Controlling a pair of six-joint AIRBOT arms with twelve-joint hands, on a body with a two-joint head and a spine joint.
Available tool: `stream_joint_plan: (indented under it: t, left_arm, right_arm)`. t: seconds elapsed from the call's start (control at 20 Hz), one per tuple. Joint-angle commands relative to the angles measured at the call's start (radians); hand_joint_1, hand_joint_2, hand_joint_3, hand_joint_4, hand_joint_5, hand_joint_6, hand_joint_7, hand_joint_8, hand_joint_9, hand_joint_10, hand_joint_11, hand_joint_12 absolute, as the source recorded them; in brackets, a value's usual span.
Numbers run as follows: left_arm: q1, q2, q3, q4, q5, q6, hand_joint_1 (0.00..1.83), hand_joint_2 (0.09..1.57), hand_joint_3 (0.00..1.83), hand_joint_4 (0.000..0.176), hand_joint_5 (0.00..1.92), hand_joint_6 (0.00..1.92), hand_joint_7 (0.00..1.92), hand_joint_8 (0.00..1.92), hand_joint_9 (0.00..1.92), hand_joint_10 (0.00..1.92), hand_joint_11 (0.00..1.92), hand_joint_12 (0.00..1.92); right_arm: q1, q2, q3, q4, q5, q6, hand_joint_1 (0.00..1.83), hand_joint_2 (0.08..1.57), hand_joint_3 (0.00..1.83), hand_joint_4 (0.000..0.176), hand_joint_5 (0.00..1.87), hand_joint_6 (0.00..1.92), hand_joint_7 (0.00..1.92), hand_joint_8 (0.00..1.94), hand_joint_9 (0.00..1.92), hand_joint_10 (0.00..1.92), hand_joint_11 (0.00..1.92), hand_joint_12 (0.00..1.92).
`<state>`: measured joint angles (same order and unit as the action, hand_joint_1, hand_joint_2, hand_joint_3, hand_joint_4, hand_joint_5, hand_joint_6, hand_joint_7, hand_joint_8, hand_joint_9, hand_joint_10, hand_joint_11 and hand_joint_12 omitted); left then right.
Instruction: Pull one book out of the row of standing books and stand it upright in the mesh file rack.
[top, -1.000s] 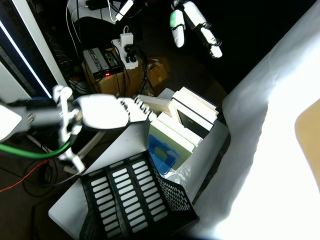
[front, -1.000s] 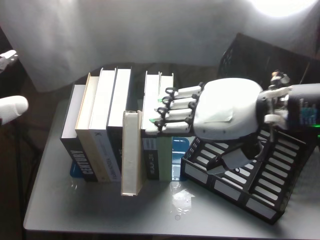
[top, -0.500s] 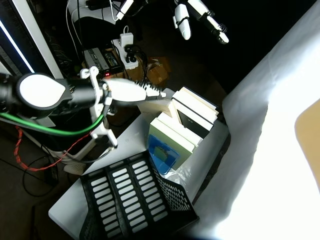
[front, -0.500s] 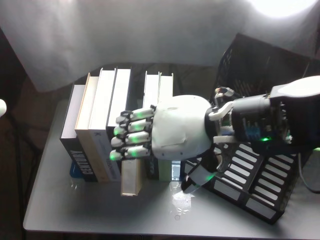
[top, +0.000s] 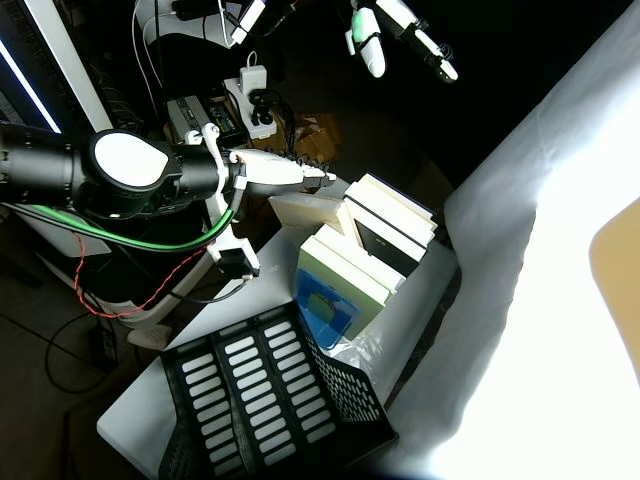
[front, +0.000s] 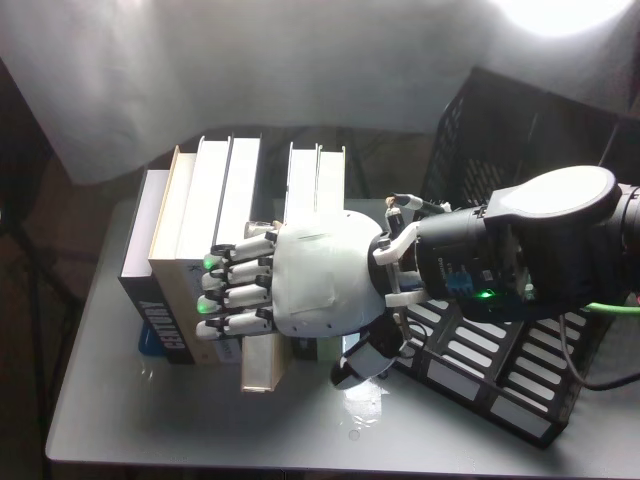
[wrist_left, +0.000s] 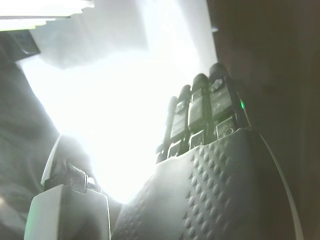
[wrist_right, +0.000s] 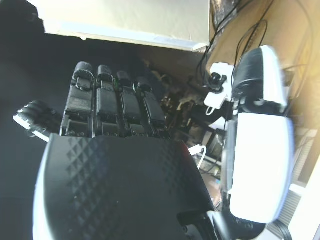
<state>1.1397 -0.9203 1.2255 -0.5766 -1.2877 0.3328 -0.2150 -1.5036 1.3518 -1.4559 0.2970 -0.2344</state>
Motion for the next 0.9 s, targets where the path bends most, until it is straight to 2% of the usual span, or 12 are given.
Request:
stream_joint_plan:
  t: [0.0, 0.1, 0.15, 0.2, 0.25, 0.3, 0.4, 0.45, 0.5, 0.55, 0.65, 0.85]
  left_arm:
    - [0.000, 0.001, 0.017, -0.034, -0.128, -0.005, 0.35, 1.28, 0.00, 0.006, 0.00, 0.00, 0.00, 0.00, 0.00, 0.00, 0.00, 0.00]
    - [0.000, -0.010, 0.029, -0.037, -0.119, -0.005, 0.34, 1.27, 0.00, 0.005, 0.00, 0.00, 0.00, 0.00, 0.00, 0.00, 0.00, 0.00]
    - [-0.001, -0.020, 0.039, -0.033, -0.112, -0.005, 0.32, 1.26, 0.00, 0.014, 0.00, 0.00, 0.00, 0.00, 0.00, 0.00, 0.00, 0.00]
    - [-0.003, -0.025, 0.043, -0.031, -0.111, -0.005, 0.32, 1.26, 0.00, 0.036, 0.00, 0.00, 0.00, 0.00, 0.00, 0.00, 0.00, 0.00]
    - [-0.004, -0.028, 0.046, -0.030, -0.112, -0.005, 0.33, 1.26, 0.00, 0.036, 0.00, 0.00, 0.00, 0.00, 0.00, 0.00, 0.00, 0.00]
    - [-0.005, -0.032, 0.050, -0.029, -0.113, -0.005, 0.32, 1.26, 0.00, 0.051, 0.00, 0.00, 0.00, 0.00, 0.00, 0.00, 0.00, 0.00]
    - [-0.008, -0.041, 0.062, -0.027, -0.113, -0.005, 0.34, 1.25, 0.00, 0.050, 0.00, 0.00, 0.00, 0.00, 0.00, 0.00, 0.00, 0.00]
    - [-0.010, -0.044, 0.065, -0.027, -0.113, -0.005, 0.34, 1.25, 0.00, 0.040, 0.00, 0.00, 0.00, 0.00, 0.00, 0.00, 0.00, 0.00]
    - [-0.013, -0.050, 0.071, -0.027, -0.111, -0.005, 0.35, 1.26, 0.00, 0.009, 0.00, 0.00, 0.00, 0.00, 0.00, 0.00, 0.00, 0.00]
    - [-0.014, -0.055, 0.076, -0.025, -0.110, -0.005, 0.33, 1.26, 0.00, 0.003, 0.00, 0.00, 0.00, 0.00, 0.00, 0.00, 0.00, 0.00]
    - [-0.016, -0.060, 0.083, -0.025, -0.109, -0.005, 0.29, 1.27, 0.00, 0.015, 0.00, 0.00, 0.00, 0.00, 0.00, 0.00, 0.00, 0.00]
    - [-0.019, -0.075, 0.098, -0.024, -0.112, -0.005, 0.29, 1.28, 0.00, 0.009, 0.00, 0.00, 0.00, 0.00, 0.00, 0.00, 0.00, 0.00]
  right_arm:
    - [0.006, 0.009, 0.007, 0.021, 0.026, 0.001, 0.74, 1.01, 0.00, 0.000, 0.00, 0.00, 0.00, 0.00, 0.00, 0.00, 0.00, 0.00]
    - [0.003, 0.007, 0.017, 0.021, 0.026, 0.002, 0.68, 1.02, 0.00, 0.000, 0.00, 0.00, 0.00, 0.00, 0.00, 0.00, 0.00, 0.00]
    - [-0.002, 0.006, 0.021, 0.022, 0.026, 0.003, 0.72, 1.00, 0.00, 0.000, 0.00, 0.00, 0.00, 0.00, 0.00, 0.00, 0.00, 0.00]
    - [-0.007, 0.005, 0.023, 0.023, 0.026, 0.003, 0.72, 0.98, 0.00, 0.000, 0.00, 0.00, 0.00, 0.00, 0.00, 0.00, 0.00, 0.00]
    - [-0.009, 0.005, 0.024, 0.023, 0.026, 0.003, 0.73, 0.99, 0.00, 0.000, 0.00, 0.00, 0.00, 0.00, 0.00, 0.00, 0.00, 0.00]
    - [-0.012, 0.004, 0.026, 0.023, 0.027, 0.003, 0.78, 0.98, 0.00, 0.000, 0.00, 0.00, 0.00, 0.00, 0.00, 0.00, 0.00, 0.00]
    - [-0.015, 0.000, 0.035, 0.029, 0.027, 0.003, 0.73, 1.00, 0.00, 0.000, 0.00, 0.00, 0.00, 0.00, 0.00, 0.00, 0.00, 0.00]
    - [-0.015, -0.001, 0.038, 0.032, 0.027, 0.003, 0.74, 1.00, 0.00, 0.000, 0.00, 0.00, 0.00, 0.00, 0.00, 0.00, 0.00, 0.00]
    - [-0.015, -0.002, 0.043, 0.035, 0.027, 0.003, 0.83, 0.98, 0.00, 0.000, 0.00, 0.00, 0.00, 0.00, 0.00, 0.00, 0.00, 0.00]
    - [-0.015, -0.002, 0.046, 0.036, 0.027, 0.003, 0.87, 0.95, 0.00, 0.000, 0.00, 0.00, 0.00, 0.00, 0.00, 0.00, 0.00, 0.00]
    - [-0.017, -0.003, 0.052, 0.045, 0.027, 0.004, 0.87, 0.96, 0.00, 0.000, 0.00, 0.00, 0.00, 0.00, 0.00, 0.00, 0.00, 0.00]
    - [-0.027, -0.013, 0.068, 0.065, 0.031, 0.004, 0.81, 1.01, 0.00, 0.000, 0.00, 0.00, 0.00, 0.00, 0.00, 0.00, 0.00, 0.00]
